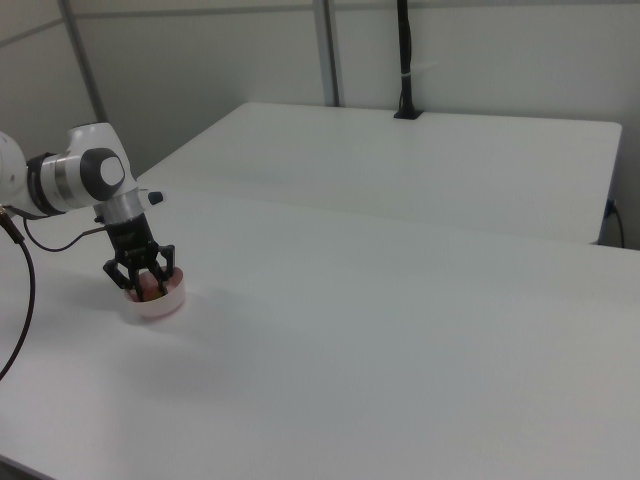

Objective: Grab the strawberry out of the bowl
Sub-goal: 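Lift the strawberry out of the bowl and carry it beside the bowl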

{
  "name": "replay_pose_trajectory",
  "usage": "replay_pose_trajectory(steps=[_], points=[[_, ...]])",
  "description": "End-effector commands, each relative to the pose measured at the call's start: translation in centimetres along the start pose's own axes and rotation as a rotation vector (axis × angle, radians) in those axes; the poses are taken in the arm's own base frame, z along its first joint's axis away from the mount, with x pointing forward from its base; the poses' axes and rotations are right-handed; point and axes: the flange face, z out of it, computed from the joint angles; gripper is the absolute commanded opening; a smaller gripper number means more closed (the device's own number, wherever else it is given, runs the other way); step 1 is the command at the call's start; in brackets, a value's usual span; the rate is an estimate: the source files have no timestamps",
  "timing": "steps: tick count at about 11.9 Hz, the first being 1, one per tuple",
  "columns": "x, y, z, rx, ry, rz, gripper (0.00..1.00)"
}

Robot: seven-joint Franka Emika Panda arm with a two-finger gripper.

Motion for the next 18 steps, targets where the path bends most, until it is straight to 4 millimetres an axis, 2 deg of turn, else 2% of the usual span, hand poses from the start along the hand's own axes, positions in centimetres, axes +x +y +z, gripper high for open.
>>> replay_pose_trajectory(steps=[1, 4, 6, 7, 8, 9, 10, 12, 13, 15, 16, 17, 18], points=[[-0.4, 0.3, -1.4, -0.007, 0.035, -0.001, 0.40], [-1.6, 2.3, -7.5, 0.038, 0.134, 0.058, 0.40], [-3.3, 5.9, -9.5, 0.059, 0.174, 0.129, 0.41], [-4.4, 8.6, -9.6, 0.065, 0.180, 0.177, 0.41], [-5.6, 12.1, -8.6, 0.072, 0.174, 0.231, 0.42], [-7.0, 15.5, -6.6, 0.077, 0.151, 0.276, 0.45], [-8.6, 19.0, -3.7, 0.082, 0.115, 0.335, 0.48], [-11.7, 24.9, 0.1, 0.095, 0.101, 0.443, 0.52], [-12.3, 26.1, 1.5, 0.099, 0.087, 0.464, 0.52], [-12.0, 26.3, 2.5, 0.092, 0.083, 0.470, 0.55], [-12.0, 26.3, 2.6, 0.091, 0.085, 0.476, 0.66], [-12.0, 26.2, 1.8, 0.093, 0.093, 0.490, 0.94], [-12.6, 26.4, -0.9, 0.083, 0.127, 0.543, 1.00]])
